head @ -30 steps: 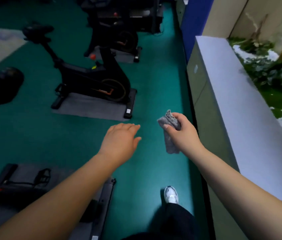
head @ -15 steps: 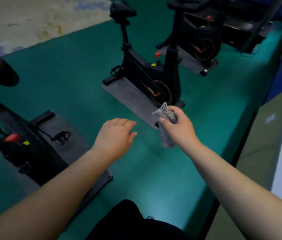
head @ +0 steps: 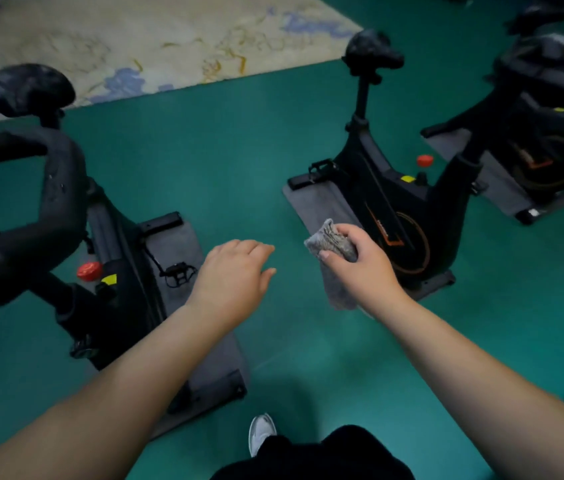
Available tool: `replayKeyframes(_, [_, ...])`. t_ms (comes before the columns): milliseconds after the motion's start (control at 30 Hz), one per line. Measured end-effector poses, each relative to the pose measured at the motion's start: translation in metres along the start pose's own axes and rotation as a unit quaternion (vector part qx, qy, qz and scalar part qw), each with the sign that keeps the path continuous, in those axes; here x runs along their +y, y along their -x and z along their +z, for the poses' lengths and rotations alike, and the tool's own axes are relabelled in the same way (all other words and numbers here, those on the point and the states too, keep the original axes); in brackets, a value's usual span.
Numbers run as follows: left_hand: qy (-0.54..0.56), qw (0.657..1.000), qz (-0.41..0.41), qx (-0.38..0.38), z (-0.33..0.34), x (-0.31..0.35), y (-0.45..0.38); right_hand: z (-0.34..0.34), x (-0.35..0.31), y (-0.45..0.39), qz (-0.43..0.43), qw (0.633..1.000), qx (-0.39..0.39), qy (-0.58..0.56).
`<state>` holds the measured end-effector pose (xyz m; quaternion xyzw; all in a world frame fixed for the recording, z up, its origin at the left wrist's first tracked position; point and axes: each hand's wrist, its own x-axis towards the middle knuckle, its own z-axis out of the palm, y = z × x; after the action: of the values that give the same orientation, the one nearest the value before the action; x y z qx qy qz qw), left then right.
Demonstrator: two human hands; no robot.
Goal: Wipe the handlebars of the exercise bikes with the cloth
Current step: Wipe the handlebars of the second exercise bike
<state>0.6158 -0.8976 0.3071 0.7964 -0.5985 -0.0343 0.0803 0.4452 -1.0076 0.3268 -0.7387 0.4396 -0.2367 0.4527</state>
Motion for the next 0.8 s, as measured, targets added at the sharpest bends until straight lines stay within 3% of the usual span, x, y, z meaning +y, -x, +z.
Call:
replayKeyframes(400, [-0.024,0.976,-0.206,0.066,-0.010,-0.034,-0.049,0.033,-0.039,-0.149,-0.104,0.976,-0.193,0.018])
replayKeyframes(600, [-0.043,0.927,-0.355,0.112,-0.028,-0.011,-0.068,0.049,-0.071,-0.212,-0.183,0.930,-0.320,-0.007])
replayKeyframes(800, [-0.063,0.859,-0.474,0.184,-0.066,0.024,-0.045,0.071,-0.115,-0.211,-0.251,0.866,-0.431,-0.045])
